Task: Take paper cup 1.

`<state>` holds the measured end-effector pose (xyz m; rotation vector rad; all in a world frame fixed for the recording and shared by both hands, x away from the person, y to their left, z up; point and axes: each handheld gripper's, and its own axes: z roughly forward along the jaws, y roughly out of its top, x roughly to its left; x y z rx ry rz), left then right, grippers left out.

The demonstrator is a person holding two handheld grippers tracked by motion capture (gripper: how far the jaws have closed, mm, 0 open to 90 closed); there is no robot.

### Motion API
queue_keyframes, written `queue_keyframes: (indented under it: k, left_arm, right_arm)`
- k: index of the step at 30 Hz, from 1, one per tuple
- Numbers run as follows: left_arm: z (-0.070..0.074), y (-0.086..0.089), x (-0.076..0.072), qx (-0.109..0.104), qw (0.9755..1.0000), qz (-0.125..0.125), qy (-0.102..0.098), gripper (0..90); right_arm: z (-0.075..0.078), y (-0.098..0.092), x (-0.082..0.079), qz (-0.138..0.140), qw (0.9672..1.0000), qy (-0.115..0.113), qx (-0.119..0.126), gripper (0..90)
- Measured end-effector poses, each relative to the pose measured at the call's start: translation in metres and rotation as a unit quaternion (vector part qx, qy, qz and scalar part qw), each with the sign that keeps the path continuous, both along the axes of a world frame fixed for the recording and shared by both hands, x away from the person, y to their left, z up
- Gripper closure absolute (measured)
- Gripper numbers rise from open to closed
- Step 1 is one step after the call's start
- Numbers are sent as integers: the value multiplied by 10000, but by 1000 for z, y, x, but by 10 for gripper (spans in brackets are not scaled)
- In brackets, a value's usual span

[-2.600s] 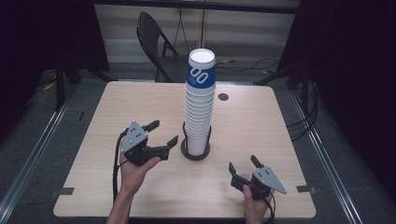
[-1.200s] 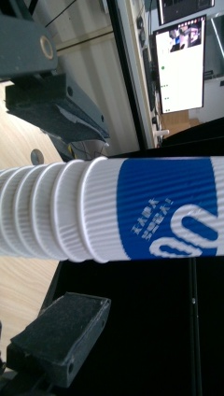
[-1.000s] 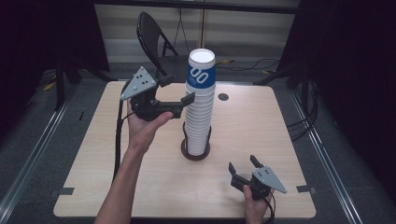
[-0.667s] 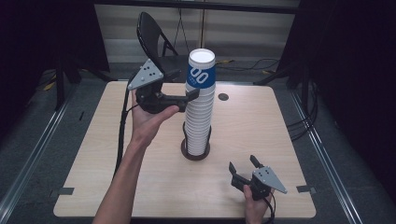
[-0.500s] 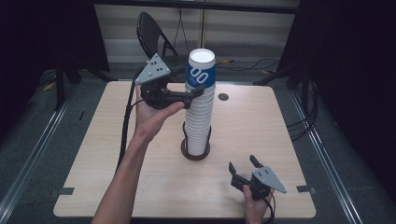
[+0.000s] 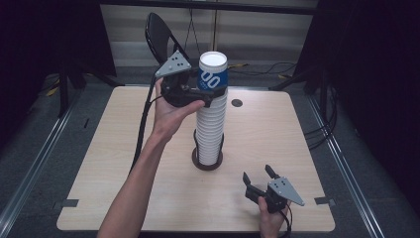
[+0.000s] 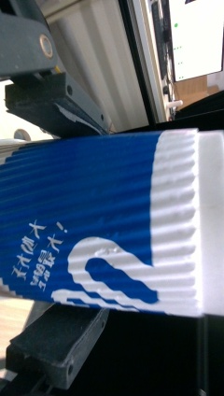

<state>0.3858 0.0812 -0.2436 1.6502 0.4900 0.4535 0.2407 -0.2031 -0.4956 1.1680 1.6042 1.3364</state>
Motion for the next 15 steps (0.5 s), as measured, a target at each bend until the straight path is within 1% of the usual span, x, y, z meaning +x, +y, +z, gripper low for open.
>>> queue_keyframes:
  k: [1, 2, 3, 5, 6, 7, 8, 10, 11, 14, 15]
  left_arm:
    - [-1, -1, 2, 20, 10000, -10, 14, 153]
    - [-1, -2, 3, 22, 10000, -23, 69, 153]
    - [-2, -3, 5, -10, 9999, -42, 92, 152]
    - [-3, -5, 6, -6, 9999, -34, 120, 154]
    - [-3, -6, 7, 70, 9999, -24, 126, 155]
    - [-4, -7, 8, 81, 9998, -37, 170, 154]
    - [-5, -8, 8, 85, 9996, -41, 247, 153]
    - [-6, -9, 9, 54, 9996, -61, 271, 163]
    - [-6, -9, 9, 79, 9997, -58, 229, 179]
    - [-4, -10, 8, 98, 9997, -11, 225, 184]
    - [-3, -11, 7, 161, 9997, 25, 175, 185]
  right_arm:
    - [0, 0, 0, 8, 10000, 8, 1, 177]
    - [0, 0, 0, 0, 10000, -7, 7, 177]
    - [0, -1, 0, 15, 10000, -13, 25, 177]
    - [0, -1, 0, -5, 10000, -24, 26, 177]
    - [0, -1, 0, -2, 10000, -25, 24, 177]
    - [0, -1, 0, -2, 10000, -25, 22, 177]
    - [0, 0, 0, -1, 10000, -24, 19, 177]
    - [0, -1, 0, 1, 10000, -28, 20, 177]
    - [0, -1, -1, -2, 10000, -29, 24, 177]
    - [0, -1, -1, -7, 10000, -39, 30, 177]
    - [0, 0, -1, -6, 10000, -39, 25, 177]
